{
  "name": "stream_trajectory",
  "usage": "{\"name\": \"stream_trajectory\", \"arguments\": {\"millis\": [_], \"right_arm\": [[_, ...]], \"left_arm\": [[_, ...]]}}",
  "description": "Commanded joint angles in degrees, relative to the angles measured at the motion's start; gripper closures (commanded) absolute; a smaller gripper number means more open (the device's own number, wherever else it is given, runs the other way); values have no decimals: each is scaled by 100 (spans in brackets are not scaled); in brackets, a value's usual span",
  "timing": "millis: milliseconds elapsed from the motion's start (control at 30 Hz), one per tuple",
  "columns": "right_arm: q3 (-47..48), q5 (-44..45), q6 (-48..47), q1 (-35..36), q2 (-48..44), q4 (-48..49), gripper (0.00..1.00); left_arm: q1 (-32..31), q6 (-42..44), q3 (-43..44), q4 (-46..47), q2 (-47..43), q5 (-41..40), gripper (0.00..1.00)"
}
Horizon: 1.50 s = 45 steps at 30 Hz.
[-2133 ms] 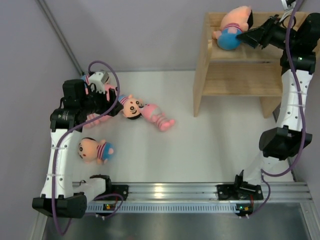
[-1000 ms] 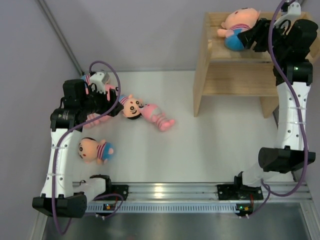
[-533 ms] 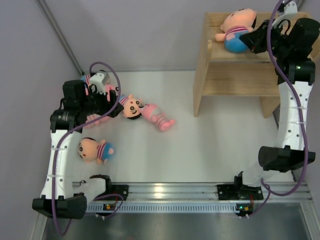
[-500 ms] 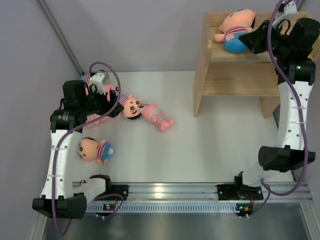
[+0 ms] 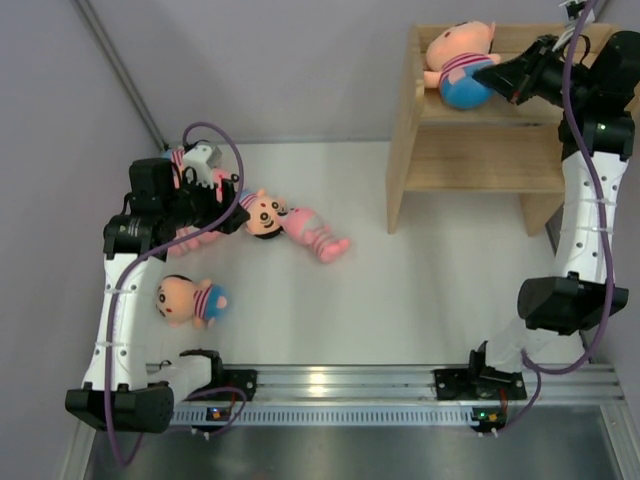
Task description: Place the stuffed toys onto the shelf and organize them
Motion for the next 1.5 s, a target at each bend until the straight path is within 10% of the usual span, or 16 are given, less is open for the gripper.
{"name": "stream_trajectory", "arguments": {"millis": [0, 367, 1033, 1467], "right_arm": [[270, -647, 991, -281, 88, 1219, 100], [316, -401, 2001, -255, -158, 2203, 100], [42, 66, 1527, -9, 659, 1211, 97], [299, 1357, 395, 17, 300, -301, 34]], "left_arm": [[2, 111, 96, 101, -119, -67, 31], [2, 190, 43, 93, -233, -129, 31], [2, 242, -62, 101, -277, -279, 31], [-7, 699, -27, 197, 346, -1084, 31]]}}
